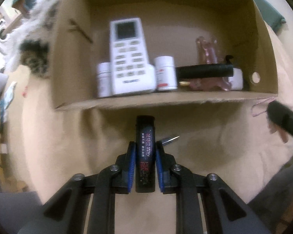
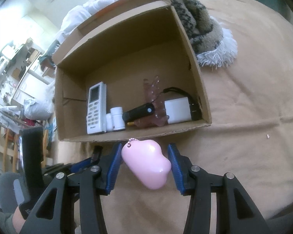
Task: Organize rigid objects
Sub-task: 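Grasp the black-red marker with the left tool while the right grasps the pink cloud keychain, then carry the marker with the left tool into the box while the right carries the keychain in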
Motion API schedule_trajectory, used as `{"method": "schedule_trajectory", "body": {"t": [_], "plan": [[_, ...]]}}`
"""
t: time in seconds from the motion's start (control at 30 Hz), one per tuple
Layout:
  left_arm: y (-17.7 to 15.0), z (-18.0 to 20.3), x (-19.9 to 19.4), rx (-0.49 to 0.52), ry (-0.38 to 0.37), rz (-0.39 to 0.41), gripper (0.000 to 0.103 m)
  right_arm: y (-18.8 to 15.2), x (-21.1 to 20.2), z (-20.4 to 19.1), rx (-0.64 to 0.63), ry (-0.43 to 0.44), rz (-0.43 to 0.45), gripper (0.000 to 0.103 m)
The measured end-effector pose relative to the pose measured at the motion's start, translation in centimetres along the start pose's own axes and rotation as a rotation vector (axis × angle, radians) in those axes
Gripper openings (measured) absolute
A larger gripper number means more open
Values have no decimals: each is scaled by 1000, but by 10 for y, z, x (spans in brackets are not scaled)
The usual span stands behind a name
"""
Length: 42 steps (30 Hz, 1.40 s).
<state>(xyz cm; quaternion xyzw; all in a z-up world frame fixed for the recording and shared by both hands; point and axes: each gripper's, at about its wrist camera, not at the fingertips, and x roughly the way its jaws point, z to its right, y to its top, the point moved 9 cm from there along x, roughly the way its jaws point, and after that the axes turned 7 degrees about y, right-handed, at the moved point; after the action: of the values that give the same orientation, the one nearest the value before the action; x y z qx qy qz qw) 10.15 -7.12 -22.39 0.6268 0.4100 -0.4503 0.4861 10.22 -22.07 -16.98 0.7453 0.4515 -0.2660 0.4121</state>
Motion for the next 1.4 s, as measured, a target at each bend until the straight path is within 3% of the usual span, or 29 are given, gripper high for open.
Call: {"method": "schedule_trajectory", "body": {"t": [0.2, 0.5, 0.7, 0.87, 1.17, 1.4], "plan": [[-18, -40, -11, -95, -1, 17, 17, -3, -4, -10, -28, -14, 4, 50], [-19, -50, -71, -137, -26, 134, 17, 1, -12, -29, -74, -16, 17, 50], [18, -42, -105, -146, -28, 224, 17, 20, -22, -40, -121, -14, 54, 50], [52, -53, -110, -157, -27, 257, 17, 43, -19, -40, -111, 8, 55, 50], [105, -51, -94, -141, -15, 271, 17, 87, 8, -38, -154, -16, 47, 50], [126, -37, -70, -126, -19, 249, 17, 100, 39, -31, -150, -14, 13, 50]]}}
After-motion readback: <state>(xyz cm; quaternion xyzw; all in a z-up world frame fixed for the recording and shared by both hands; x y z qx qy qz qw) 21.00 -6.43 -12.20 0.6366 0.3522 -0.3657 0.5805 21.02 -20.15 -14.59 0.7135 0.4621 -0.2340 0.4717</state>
